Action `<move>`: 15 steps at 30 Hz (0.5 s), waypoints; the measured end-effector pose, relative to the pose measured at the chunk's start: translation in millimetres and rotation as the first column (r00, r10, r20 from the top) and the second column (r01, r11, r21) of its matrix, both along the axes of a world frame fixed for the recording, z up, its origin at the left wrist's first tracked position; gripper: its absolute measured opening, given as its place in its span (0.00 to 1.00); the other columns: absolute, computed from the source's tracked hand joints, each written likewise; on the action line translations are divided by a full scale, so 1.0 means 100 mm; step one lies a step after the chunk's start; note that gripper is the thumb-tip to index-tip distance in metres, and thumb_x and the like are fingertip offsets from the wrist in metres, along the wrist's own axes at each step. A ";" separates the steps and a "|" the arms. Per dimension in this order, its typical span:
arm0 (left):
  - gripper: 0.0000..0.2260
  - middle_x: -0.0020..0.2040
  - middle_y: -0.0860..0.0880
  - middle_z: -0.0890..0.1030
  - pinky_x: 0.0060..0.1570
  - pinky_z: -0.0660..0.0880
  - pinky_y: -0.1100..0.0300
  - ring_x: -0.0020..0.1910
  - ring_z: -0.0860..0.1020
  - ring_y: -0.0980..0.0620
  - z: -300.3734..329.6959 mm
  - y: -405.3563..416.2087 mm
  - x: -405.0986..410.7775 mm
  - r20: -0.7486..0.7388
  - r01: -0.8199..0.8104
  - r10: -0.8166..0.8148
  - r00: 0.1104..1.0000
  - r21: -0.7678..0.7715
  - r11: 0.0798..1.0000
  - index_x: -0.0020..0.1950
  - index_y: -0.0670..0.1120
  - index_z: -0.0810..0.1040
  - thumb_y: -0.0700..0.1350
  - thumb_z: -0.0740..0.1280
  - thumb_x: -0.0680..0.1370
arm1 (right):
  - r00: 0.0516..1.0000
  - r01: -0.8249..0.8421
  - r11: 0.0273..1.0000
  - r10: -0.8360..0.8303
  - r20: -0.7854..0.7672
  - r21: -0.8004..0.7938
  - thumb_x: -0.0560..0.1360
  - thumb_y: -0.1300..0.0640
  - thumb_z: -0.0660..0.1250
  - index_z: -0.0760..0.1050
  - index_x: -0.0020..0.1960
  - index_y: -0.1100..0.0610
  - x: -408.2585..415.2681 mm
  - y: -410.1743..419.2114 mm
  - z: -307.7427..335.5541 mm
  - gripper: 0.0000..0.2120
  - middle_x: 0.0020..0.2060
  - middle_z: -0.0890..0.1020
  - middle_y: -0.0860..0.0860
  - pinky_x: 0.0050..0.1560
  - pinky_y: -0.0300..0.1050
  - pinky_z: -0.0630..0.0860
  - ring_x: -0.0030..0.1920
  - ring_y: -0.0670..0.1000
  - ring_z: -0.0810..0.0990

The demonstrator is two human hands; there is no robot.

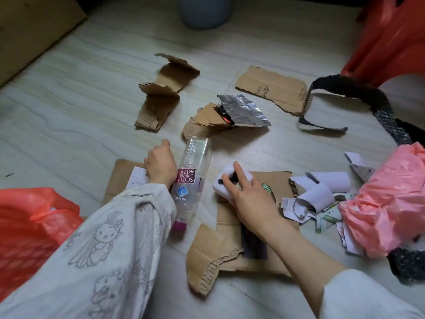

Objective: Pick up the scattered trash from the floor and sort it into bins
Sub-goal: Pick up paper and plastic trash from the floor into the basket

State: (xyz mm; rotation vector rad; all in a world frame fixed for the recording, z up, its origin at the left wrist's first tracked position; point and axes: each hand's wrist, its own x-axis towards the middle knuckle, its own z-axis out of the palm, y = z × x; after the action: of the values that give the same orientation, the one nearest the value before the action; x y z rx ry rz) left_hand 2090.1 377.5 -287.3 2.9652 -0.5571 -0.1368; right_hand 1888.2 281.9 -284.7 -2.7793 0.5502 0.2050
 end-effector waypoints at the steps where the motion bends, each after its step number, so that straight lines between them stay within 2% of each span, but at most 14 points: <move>1: 0.17 0.57 0.35 0.76 0.52 0.70 0.47 0.56 0.73 0.35 0.05 -0.01 -0.03 -0.010 -0.050 0.049 0.999 -0.061 0.997 0.64 0.40 0.68 0.31 0.54 0.76 | 0.999 -0.004 0.999 0.005 -0.039 0.039 0.78 0.60 0.59 0.52 0.75 0.49 -0.01 -0.02 0.02 0.28 0.76 0.44 0.56 0.47 0.50 0.73 0.67 0.64 0.63; 3: 0.17 0.58 0.36 0.76 0.52 0.70 0.47 0.57 0.73 0.36 0.19 -0.01 -0.07 -0.002 -0.133 0.134 0.991 -0.164 0.978 0.65 0.41 0.68 0.31 0.55 0.77 | 0.999 -0.004 0.998 0.007 -0.051 0.059 0.79 0.61 0.56 0.49 0.75 0.48 -0.02 -0.01 0.09 0.28 0.76 0.40 0.53 0.51 0.52 0.73 0.67 0.64 0.61; 8: 0.10 0.54 0.39 0.78 0.48 0.71 0.51 0.53 0.75 0.40 0.65 -0.10 -0.26 0.002 -0.115 0.126 0.992 -0.382 0.917 0.57 0.42 0.74 0.36 0.58 0.79 | 0.999 -0.025 0.997 0.024 0.023 0.067 0.78 0.59 0.57 0.61 0.72 0.54 -0.26 0.06 0.21 0.23 0.75 0.53 0.56 0.56 0.56 0.74 0.63 0.64 0.67; 12: 0.09 0.54 0.41 0.78 0.44 0.67 0.56 0.52 0.75 0.42 0.84 -0.01 -0.62 -0.007 -0.045 0.047 0.999 -0.417 0.908 0.53 0.42 0.76 0.36 0.58 0.78 | 0.997 -0.002 0.994 -0.006 0.071 0.110 0.74 0.61 0.63 0.68 0.67 0.59 -0.54 0.12 0.38 0.21 0.72 0.62 0.59 0.57 0.59 0.73 0.61 0.67 0.70; 15: 0.08 0.54 0.42 0.77 0.44 0.69 0.54 0.51 0.75 0.43 0.96 0.15 -0.86 -0.019 0.005 -0.015 1.000 -0.425 0.905 0.53 0.42 0.76 0.36 0.58 0.78 | 0.994 0.048 0.993 -0.059 0.094 0.112 0.75 0.60 0.64 0.68 0.68 0.59 -0.63 0.22 0.66 0.22 0.73 0.61 0.57 0.61 0.56 0.69 0.64 0.65 0.69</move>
State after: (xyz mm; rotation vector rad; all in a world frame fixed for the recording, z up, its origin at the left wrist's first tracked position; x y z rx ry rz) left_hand 2004.2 392.4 -191.4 2.5325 -0.5212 -0.0406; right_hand 1825.2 303.5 -218.2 -2.6484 0.5710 0.0845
